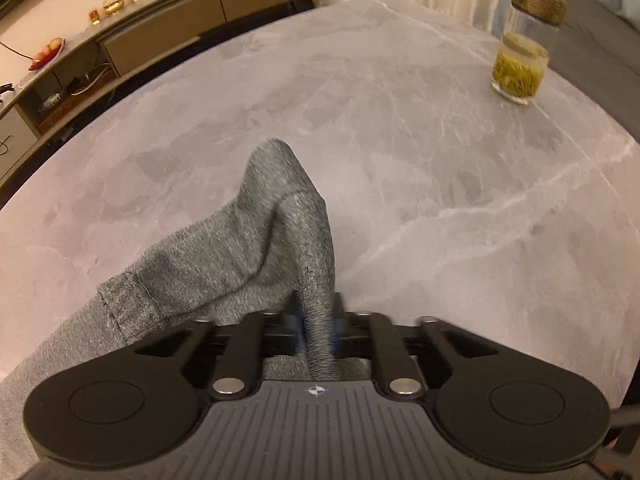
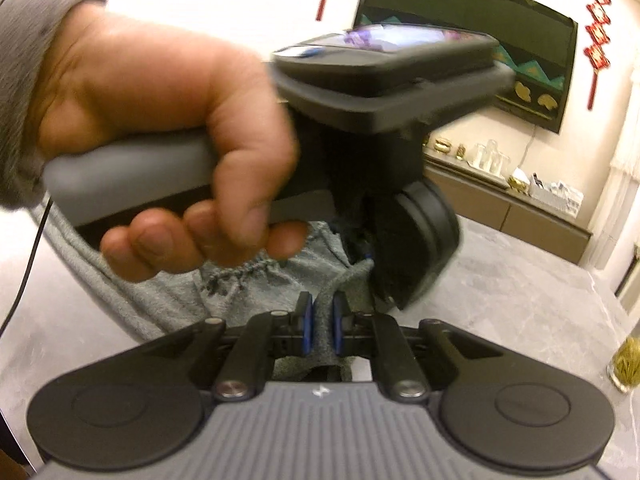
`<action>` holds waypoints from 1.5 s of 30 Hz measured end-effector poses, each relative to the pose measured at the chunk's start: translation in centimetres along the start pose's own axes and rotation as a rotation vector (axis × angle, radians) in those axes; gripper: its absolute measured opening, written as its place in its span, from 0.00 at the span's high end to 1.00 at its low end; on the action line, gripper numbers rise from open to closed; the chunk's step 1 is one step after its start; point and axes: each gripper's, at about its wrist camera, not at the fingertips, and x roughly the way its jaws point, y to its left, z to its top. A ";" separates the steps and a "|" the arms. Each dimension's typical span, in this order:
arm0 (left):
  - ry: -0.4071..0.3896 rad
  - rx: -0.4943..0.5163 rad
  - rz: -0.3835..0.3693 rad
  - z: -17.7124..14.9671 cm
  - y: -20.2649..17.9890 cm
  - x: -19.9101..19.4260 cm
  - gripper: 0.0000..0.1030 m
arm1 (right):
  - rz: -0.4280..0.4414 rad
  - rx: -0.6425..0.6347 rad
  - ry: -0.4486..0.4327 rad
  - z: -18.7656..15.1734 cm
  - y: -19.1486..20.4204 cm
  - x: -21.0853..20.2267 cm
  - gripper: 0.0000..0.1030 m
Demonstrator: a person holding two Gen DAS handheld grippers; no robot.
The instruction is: Fold clothes
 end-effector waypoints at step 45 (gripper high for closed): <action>-0.193 -0.764 -0.177 -19.7 26.3 -5.9 0.93 | -0.069 -0.633 0.063 -2.1 14.7 6.1 0.92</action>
